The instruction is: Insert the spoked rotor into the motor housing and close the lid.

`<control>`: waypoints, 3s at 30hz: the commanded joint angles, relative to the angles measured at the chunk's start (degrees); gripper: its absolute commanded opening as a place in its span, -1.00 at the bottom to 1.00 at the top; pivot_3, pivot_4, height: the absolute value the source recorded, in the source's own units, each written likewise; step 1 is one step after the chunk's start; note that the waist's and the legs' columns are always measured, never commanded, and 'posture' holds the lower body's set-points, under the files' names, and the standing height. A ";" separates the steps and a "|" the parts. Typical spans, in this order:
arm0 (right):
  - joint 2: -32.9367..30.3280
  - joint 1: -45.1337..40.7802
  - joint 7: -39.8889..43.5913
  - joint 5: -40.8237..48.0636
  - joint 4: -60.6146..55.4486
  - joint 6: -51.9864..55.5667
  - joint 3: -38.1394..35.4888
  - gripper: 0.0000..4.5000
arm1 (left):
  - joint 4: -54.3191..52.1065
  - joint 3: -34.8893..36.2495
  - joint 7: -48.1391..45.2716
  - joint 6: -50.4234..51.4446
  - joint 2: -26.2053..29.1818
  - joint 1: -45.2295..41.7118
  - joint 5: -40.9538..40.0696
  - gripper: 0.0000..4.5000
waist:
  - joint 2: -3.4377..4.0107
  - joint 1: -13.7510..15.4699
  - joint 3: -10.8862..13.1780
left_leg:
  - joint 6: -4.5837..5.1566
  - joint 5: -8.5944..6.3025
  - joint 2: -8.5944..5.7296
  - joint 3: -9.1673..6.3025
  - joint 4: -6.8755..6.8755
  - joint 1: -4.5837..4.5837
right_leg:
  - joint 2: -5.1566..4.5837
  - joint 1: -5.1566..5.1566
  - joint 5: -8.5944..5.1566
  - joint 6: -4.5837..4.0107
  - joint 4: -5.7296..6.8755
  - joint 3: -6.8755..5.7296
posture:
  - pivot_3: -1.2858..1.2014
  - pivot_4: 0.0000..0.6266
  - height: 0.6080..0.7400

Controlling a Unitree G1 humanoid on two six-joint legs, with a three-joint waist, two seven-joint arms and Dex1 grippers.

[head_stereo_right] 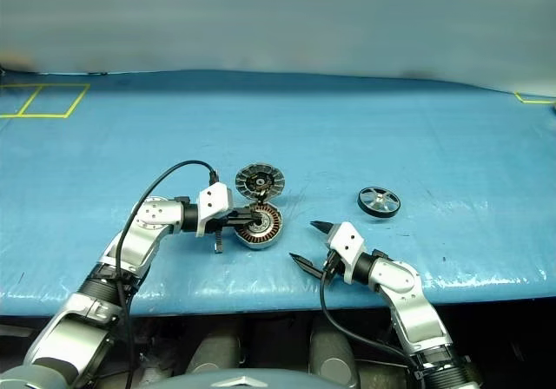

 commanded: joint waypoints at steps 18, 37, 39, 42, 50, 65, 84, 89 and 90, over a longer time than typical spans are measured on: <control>0.01 -1.05 -1.43 -0.87 -1.33 0.16 0.26 1.00 | -4.87 -6.21 -3.01 4.48 7.03 -2.01 7.41 -0.99 | 0.06 -0.16 -0.07 | 0.00 0.00 0.03 0.05 0.00 0.08 | 0.02 -0.03 -0.04 -0.05 0.15 0.05 | 0.03 -0.52 1.00; 0.09 -1.40 -1.96 -1.26 -1.81 0.78 0.72 1.00 | -1.41 -2.62 6.44 0.74 4.70 -3.80 7.64 -0.99 | 0.06 -0.18 -0.07 | 0.11 0.07 0.03 0.04 0.03 0.09 | 0.03 -0.07 -0.04 -0.05 0.23 0.06 | 0.03 -0.52 1.00; 0.06 -1.45 -1.90 -1.31 -1.77 0.73 0.80 1.00 | -2.04 -1.93 6.15 0.70 3.97 -3.48 6.03 -0.99 | 0.06 -0.11 -0.06 | 0.11 0.07 0.02 0.04 0.02 0.00 | 0.03 -0.14 -0.03 -0.05 0.22 0.06 | 0.03 -0.52 1.00; 0.04 -1.56 -1.81 -1.30 -1.73 0.73 0.89 1.00 | -2.39 -1.18 6.43 0.52 3.06 -3.53 4.79 -0.99 | 0.05 0.02 -0.05 | 0.10 0.06 -0.01 0.01 -0.01 -0.06 | 0.03 -0.16 -0.03 -0.05 0.19 0.05 | 0.03 -0.52 1.00; 0.06 -1.56 -2.03 -1.19 -1.67 0.66 1.06 1.00 | -3.19 0.30 5.76 0.92 1.88 -3.78 1.63 -0.99 | 0.01 -0.03 -0.02 | 0.10 0.06 -0.01 0.00 0.01 -0.07 | 0.03 -0.15 -0.03 -0.04 0.17 0.06 | 0.03 -0.52 1.00; 0.16 -1.64 -2.00 -1.09 -1.63 0.80 1.18 1.00 | -2.72 -1.86 3.74 1.01 0.72 -3.88 2.10 -0.99 | 0.01 -0.02 -0.02 | 0.10 0.06 -0.02 0.01 0.00 -0.07 | 0.03 -0.16 -0.03 -0.05 0.16 0.06 | 0.03 -0.52 1.00; 0.25 -1.29 -2.60 -1.13 -2.00 1.00 1.25 1.00 | -1.13 -4.57 3.30 0.74 2.24 -3.27 8.36 -0.99 | 0.01 -0.04 -0.03 | 0.10 0.06 -0.01 0.01 0.01 -0.01 | 0.03 -0.11 -0.03 -0.05 0.17 0.06 | 0.03 -0.52 1.00; 0.31 -1.43 -2.76 -1.13 -1.95 1.13 1.31 1.00 | -1.58 -2.40 4.92 0.35 1.81 -3.24 7.16 -0.99 | 0.01 -0.04 -0.03 | 0.10 0.06 -0.01 0.01 0.01 -0.01 | 0.03 -0.11 -0.03 -0.05 0.18 0.06 | 0.03 -0.52 1.00; 0.30 -1.40 -2.81 -1.12 -1.99 1.16 1.33 1.00 | -1.72 -1.57 5.58 0.13 1.85 -3.29 6.75 -0.99 | 0.01 -0.04 -0.02 | 0.10 0.06 -0.01 0.01 0.01 -0.01 | 0.03 -0.11 -0.03 -0.05 0.18 0.06 | 0.03 -0.52 1.00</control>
